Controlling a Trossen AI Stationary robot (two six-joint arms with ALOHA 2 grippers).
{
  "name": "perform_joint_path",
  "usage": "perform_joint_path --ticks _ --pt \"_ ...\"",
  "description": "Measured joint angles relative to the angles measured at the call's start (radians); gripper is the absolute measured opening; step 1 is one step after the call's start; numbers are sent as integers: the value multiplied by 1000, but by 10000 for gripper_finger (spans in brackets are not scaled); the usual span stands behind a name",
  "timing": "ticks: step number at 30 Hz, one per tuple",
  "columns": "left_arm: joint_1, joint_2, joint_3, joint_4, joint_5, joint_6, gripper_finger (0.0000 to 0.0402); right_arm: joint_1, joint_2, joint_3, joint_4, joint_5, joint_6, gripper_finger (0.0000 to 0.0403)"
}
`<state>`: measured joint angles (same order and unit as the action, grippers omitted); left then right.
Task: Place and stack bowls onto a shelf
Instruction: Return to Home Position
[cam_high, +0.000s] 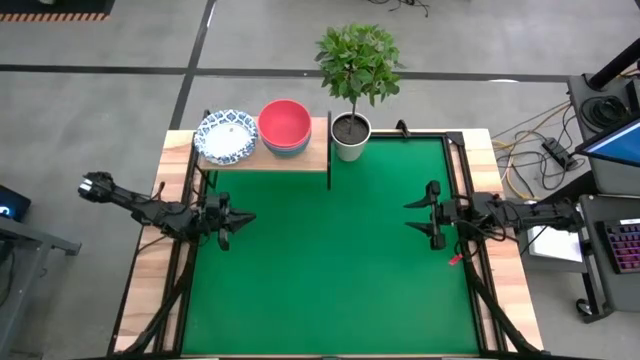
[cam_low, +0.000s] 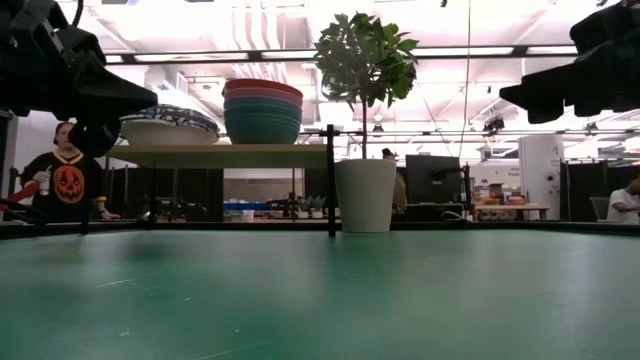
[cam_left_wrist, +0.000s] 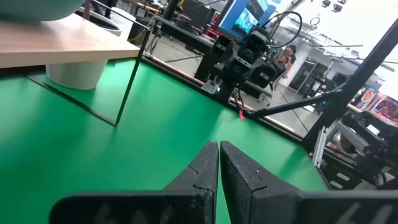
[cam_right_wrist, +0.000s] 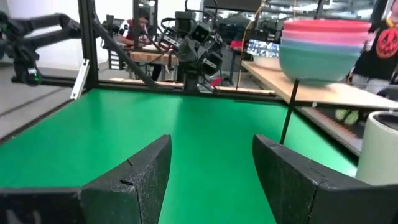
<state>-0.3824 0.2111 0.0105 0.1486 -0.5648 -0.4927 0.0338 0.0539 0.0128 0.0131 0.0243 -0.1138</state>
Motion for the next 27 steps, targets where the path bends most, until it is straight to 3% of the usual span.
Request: perform_joint_path --ticks 7,27 --pt "0 0 0 0 0 -3 0 0 7 0 -2 1 94 215" --pt "0 2 0 0 -1 -3 0 0 8 0 -1 1 96 215"
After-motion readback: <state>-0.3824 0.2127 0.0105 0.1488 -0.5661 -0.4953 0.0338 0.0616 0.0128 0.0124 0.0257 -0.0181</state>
